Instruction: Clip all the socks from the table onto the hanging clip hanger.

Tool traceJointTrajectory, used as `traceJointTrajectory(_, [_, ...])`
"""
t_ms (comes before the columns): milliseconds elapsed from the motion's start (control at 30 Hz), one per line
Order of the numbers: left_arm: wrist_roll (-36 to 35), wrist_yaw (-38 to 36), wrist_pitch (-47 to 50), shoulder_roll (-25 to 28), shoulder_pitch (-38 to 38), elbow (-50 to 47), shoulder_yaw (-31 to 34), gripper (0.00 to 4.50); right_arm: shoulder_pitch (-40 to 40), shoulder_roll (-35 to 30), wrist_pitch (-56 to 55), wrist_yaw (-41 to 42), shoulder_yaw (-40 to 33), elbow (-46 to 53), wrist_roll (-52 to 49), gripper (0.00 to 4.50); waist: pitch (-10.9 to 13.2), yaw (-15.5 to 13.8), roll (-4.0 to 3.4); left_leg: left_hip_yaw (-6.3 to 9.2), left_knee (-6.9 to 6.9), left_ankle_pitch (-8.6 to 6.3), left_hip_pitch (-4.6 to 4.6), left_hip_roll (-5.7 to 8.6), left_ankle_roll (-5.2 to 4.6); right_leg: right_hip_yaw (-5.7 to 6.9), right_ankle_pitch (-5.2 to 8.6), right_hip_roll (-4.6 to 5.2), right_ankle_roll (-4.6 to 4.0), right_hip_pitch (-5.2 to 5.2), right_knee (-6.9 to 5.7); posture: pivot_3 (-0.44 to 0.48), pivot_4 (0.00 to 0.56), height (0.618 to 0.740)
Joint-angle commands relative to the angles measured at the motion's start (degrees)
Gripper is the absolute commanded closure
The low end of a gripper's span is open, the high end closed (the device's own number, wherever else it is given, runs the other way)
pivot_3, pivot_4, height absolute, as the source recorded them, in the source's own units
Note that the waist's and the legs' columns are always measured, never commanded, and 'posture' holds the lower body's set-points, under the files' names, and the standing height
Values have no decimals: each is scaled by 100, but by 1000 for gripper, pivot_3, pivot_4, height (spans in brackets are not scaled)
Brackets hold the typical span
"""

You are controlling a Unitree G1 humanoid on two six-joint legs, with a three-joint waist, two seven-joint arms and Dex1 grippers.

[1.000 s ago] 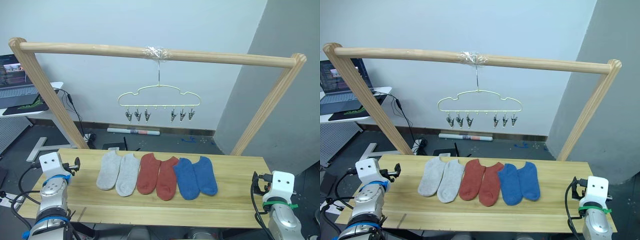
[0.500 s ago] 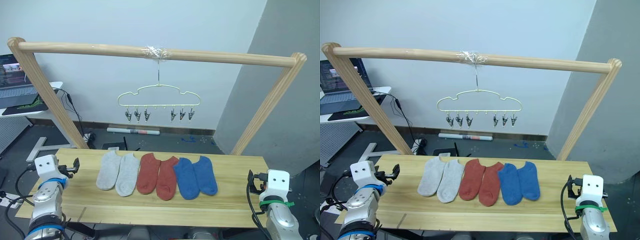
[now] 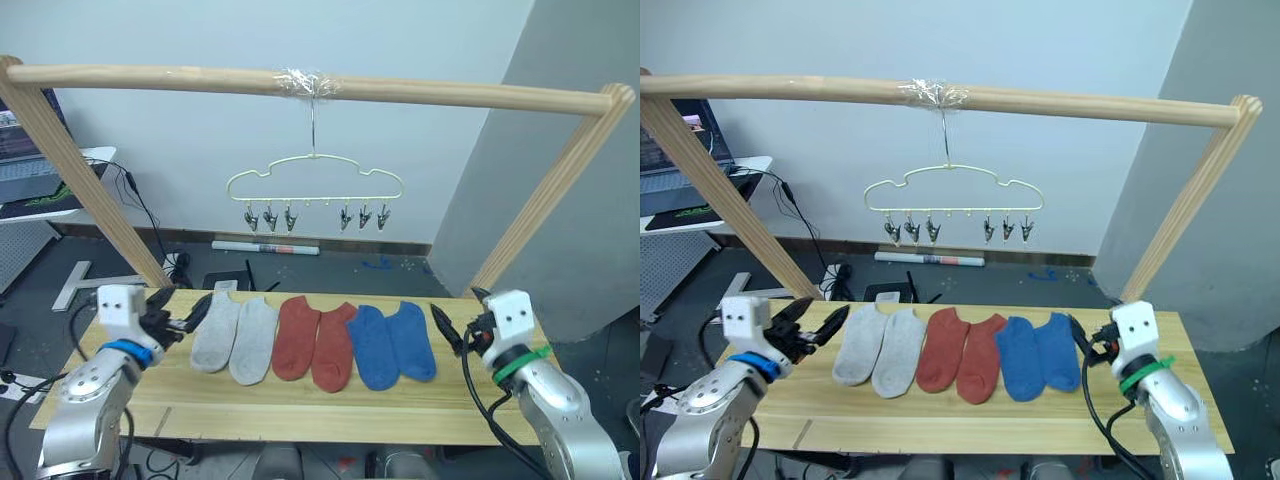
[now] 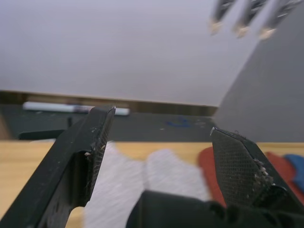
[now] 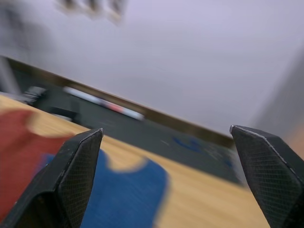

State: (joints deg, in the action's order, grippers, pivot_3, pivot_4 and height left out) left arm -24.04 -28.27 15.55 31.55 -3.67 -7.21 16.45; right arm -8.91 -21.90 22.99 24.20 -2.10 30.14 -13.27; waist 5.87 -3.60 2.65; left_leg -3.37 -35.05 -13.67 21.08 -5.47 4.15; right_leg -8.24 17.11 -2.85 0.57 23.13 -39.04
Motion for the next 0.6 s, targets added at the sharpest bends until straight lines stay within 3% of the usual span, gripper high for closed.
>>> traceJointTrajectory(33, [-23, -7, 182, -122, 423, -486, -342, 795, 531, -231, 174, 515, 360, 485, -320, 0, 41, -1, -4, 1, 0, 0, 14, 0, 0, 7, -1, -5, 4, -4, -1, 237, 146, 740])
traceJointTrajectory(100, [2, 35, 268, -229, 697, -476, -461, 795, 935, -250, 345, 599, 523, 602, -468, 0, 68, 3, -11, 12, -8, 1, 52, 0, 0, 27, -23, -9, 39, 17, 0, 220, 152, 740])
traceJointTrajectory(267, [127, 348, 333, -579, 1500, -203, -609, 795, 2049, -178, 771, 695, 844, 674, -682, 0, 139, 37, -6, 26, -17, 0, 86, 1, 0, 42, -32, -9, 21, 36, 4, 191, 172, 740])
traceJointTrajectory(600, [352, 728, 75, -917, 2067, 296, -450, 795, 2921, 153, 1185, 511, 841, 482, -961, 0, 264, 51, -7, 69, -22, 0, 113, -1, 2, 91, -33, -7, 15, 36, 6, 168, 192, 740])
